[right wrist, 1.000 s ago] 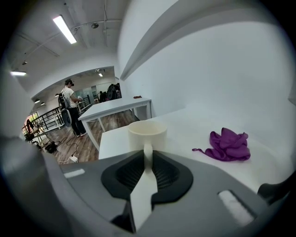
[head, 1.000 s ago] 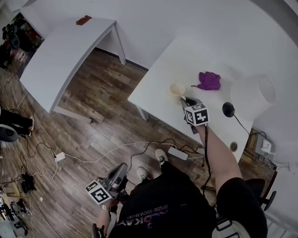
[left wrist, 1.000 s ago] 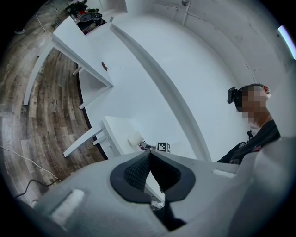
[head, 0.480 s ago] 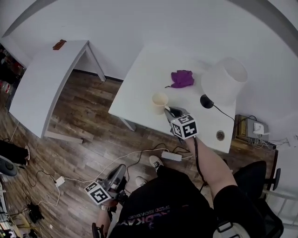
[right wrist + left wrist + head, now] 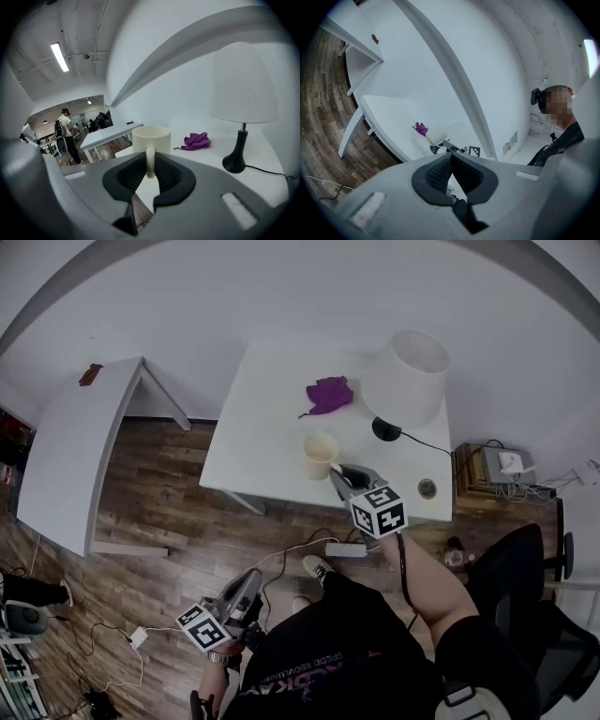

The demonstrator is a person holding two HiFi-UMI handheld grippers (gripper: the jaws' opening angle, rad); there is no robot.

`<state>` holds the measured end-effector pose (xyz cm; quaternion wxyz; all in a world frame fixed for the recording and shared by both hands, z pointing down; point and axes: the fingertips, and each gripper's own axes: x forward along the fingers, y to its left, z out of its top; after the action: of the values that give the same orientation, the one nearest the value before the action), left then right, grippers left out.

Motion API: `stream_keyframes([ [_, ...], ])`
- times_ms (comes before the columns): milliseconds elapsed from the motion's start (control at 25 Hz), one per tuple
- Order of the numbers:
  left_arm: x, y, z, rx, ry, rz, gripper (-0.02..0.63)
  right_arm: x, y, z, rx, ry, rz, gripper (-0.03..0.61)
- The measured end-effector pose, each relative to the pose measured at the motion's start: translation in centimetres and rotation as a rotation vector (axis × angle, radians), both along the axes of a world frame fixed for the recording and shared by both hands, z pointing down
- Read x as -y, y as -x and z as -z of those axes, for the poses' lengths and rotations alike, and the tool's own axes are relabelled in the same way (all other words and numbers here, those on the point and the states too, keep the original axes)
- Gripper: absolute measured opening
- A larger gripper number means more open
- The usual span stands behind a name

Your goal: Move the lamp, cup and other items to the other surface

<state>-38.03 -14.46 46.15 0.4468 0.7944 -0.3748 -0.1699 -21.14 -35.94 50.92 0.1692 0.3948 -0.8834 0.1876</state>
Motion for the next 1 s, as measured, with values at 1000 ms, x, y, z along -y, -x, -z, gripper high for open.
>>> stream_keyframes([
  [1000, -9.6, -6.9, -1.6, -0.034, 0.009, -0.399, -0.005, -18.8, -17.0, 4.4, 0.023, -0.082, -0.481, 0.057],
])
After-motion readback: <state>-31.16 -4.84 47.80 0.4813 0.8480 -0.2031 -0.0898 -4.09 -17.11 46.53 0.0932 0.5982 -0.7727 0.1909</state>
